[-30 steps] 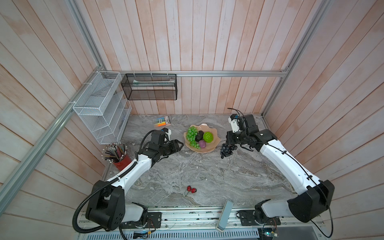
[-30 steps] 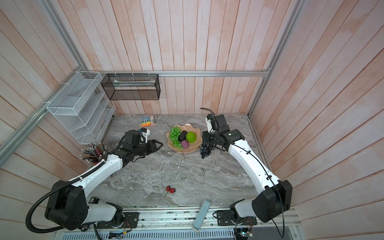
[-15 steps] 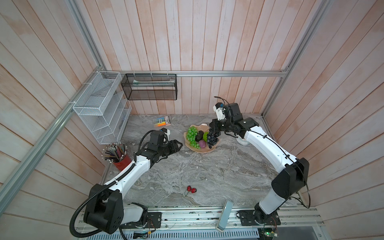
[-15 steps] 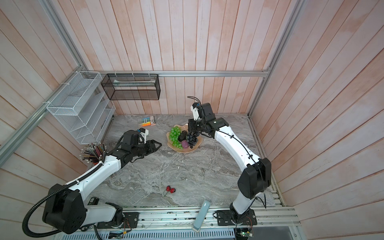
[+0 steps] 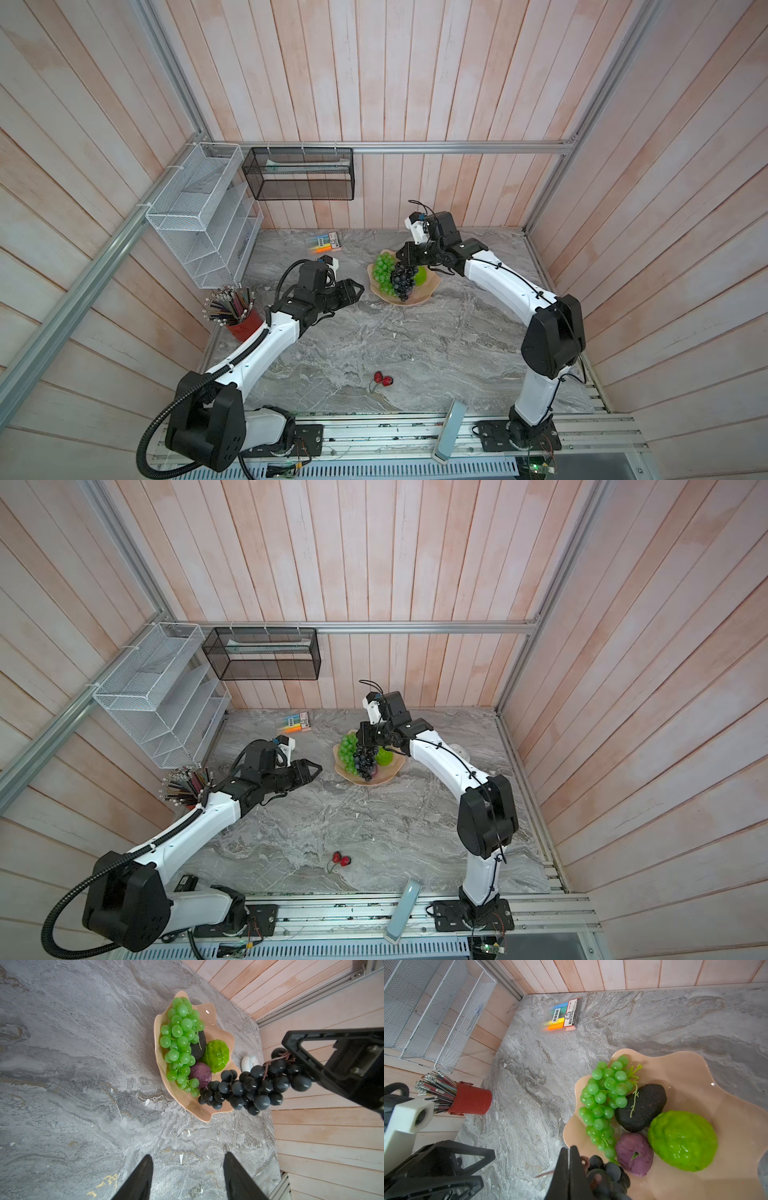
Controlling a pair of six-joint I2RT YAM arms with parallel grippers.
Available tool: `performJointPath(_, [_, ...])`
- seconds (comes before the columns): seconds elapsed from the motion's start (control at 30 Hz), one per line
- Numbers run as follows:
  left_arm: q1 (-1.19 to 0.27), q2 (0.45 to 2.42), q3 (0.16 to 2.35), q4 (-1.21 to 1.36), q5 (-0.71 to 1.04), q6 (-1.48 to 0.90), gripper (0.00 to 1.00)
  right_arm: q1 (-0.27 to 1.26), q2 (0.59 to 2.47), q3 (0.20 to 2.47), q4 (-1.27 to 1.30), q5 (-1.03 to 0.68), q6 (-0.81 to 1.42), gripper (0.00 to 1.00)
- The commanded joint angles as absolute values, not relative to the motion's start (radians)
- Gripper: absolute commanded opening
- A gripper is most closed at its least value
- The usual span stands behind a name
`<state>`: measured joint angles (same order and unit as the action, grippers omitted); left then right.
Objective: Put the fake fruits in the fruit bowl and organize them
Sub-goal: 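Lower the dark grapes into the bowl and open the right gripper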
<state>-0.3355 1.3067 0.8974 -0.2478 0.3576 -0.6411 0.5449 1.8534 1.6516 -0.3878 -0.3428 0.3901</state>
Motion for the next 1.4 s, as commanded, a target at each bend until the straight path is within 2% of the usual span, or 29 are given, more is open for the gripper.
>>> performJointPath(0.0, [-0.335, 1.279, 0.885, -0.258, 0.341, -0.647, 0.57, 0.542, 1.856, 1.623, -0.305, -0.362, 0.371, 0.00])
performJointPath(0.43, [-0.335, 1.307, 0.916, -0.270, 0.334, -0.652, 0.57, 0.404, 1.865, 1.439, -0.159, -0.450, 0.273, 0.00])
performJointPath(0.77, [-0.336, 1.346, 0.943, -0.270, 0.331, -0.660, 0.57, 0.338, 1.930, 1.439, -0.161, -0.448, 0.173, 0.00])
performJointPath(0.97, [-0.344, 1.371, 0.974, -0.276, 0.328, -0.657, 0.57, 0.335, 1.978, 1.494, -0.213, -0.378, 0.052, 0.00])
performJointPath(1.23, [-0.357, 1.382, 0.980, -0.275, 0.326, -0.661, 0.57, 0.340, 2.034, 1.528, -0.172, -0.381, 0.059, 0.00])
performJointPath(1.3, [-0.359, 1.381, 0.982, -0.278, 0.326, -0.661, 0.57, 0.340, 2.049, 1.546, -0.173, -0.379, 0.060, 0.05])
performJointPath(1.37, [-0.360, 1.382, 0.986, -0.282, 0.325, -0.658, 0.58, 0.339, 2.059, 1.565, -0.184, -0.372, 0.055, 0.18])
